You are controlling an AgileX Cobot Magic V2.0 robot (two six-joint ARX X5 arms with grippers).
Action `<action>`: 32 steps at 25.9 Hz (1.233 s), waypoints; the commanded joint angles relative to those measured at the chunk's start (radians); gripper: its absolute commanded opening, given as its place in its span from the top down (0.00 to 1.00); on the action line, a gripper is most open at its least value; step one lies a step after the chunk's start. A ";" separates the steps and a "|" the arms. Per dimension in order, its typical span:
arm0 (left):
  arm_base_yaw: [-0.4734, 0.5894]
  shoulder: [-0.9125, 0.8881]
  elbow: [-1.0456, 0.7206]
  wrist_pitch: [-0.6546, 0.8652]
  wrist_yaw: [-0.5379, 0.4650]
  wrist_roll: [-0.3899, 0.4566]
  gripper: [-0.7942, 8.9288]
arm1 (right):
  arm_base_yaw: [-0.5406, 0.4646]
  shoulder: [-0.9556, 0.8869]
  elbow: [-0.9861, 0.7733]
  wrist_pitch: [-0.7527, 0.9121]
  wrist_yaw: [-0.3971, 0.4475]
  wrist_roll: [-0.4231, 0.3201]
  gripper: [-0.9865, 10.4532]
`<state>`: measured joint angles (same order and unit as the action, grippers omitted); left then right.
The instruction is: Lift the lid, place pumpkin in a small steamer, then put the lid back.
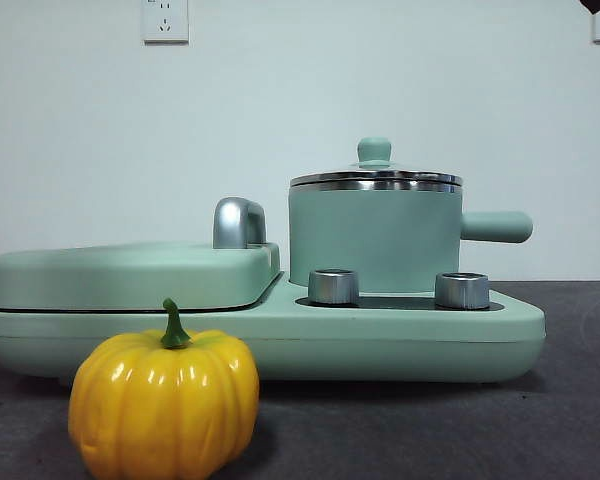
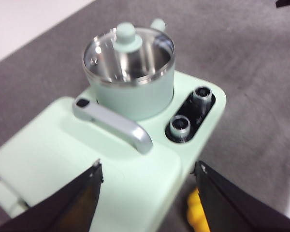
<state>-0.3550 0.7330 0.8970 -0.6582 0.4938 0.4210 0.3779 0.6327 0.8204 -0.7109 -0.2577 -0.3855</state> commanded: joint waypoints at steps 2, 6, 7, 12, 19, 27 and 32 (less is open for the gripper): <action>-0.018 0.039 0.025 0.083 -0.004 -0.047 0.60 | 0.004 0.006 0.016 0.004 0.001 0.025 0.64; -0.050 0.108 0.025 0.181 -0.004 -0.066 0.60 | 0.004 0.006 0.016 0.010 0.001 0.040 0.64; -0.059 0.130 0.025 0.209 -0.004 -0.087 0.60 | 0.004 0.006 0.016 0.011 0.002 0.041 0.64; -0.114 0.288 0.025 0.405 -0.005 -0.229 0.60 | 0.004 0.006 0.016 0.022 0.002 0.058 0.64; -0.206 0.500 0.035 0.699 -0.131 -0.289 0.60 | 0.004 0.007 0.016 0.038 0.005 0.066 0.64; -0.271 0.721 0.129 0.887 -0.165 -0.336 0.60 | 0.004 0.006 0.016 0.038 0.005 0.090 0.64; -0.297 0.844 0.237 0.890 -0.165 -0.336 0.60 | 0.004 0.007 0.016 0.038 0.005 0.090 0.64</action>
<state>-0.6407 1.5532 1.0966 0.2150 0.3340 0.0895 0.3779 0.6331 0.8204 -0.6830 -0.2565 -0.3092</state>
